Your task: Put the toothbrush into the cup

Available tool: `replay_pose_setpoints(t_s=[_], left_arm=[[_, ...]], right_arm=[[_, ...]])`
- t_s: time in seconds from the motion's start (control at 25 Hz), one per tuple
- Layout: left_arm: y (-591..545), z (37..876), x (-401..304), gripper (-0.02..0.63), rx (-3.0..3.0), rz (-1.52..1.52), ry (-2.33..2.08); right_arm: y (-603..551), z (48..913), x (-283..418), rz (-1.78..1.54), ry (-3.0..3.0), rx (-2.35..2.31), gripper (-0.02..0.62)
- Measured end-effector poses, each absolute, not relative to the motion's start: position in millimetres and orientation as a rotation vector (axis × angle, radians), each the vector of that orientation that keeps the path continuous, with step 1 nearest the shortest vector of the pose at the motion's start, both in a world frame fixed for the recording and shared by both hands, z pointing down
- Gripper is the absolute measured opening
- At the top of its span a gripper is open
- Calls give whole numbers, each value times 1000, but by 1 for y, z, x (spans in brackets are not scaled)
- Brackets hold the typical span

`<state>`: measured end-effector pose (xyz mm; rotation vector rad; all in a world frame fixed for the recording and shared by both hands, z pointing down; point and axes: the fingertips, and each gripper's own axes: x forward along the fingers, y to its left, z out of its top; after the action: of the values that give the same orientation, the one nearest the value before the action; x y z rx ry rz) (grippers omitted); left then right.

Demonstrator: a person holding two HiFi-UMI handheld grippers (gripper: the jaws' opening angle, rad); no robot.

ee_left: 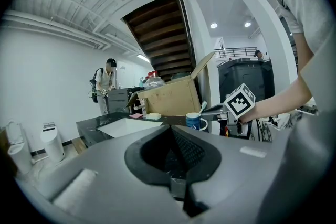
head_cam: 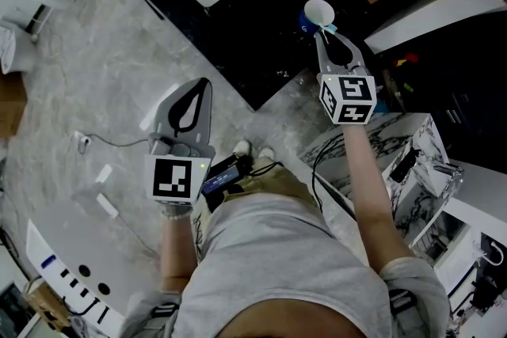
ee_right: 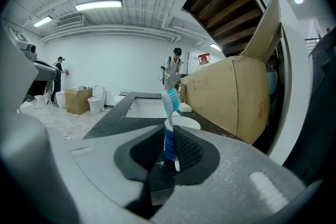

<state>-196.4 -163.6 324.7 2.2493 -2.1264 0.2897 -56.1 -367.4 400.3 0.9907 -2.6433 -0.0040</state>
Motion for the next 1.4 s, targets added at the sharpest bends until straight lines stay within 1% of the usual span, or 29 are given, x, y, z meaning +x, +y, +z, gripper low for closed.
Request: replay_pose_setpoints(t_s=[0.36, 0.6, 1.4], left_arm=[[-166, 324, -186, 14, 2300, 288, -2087], [-171, 320, -172, 14, 2361, 282, -2035], [-178, 300, -118, 14, 2591, 237, -1847]], right_arm=[[-341, 407, -45, -42, -2606, 984, 48], [-321, 400, -31, -21, -2612, 1029, -9], [-254, 342, 37, -23, -2657, 1203, -8]])
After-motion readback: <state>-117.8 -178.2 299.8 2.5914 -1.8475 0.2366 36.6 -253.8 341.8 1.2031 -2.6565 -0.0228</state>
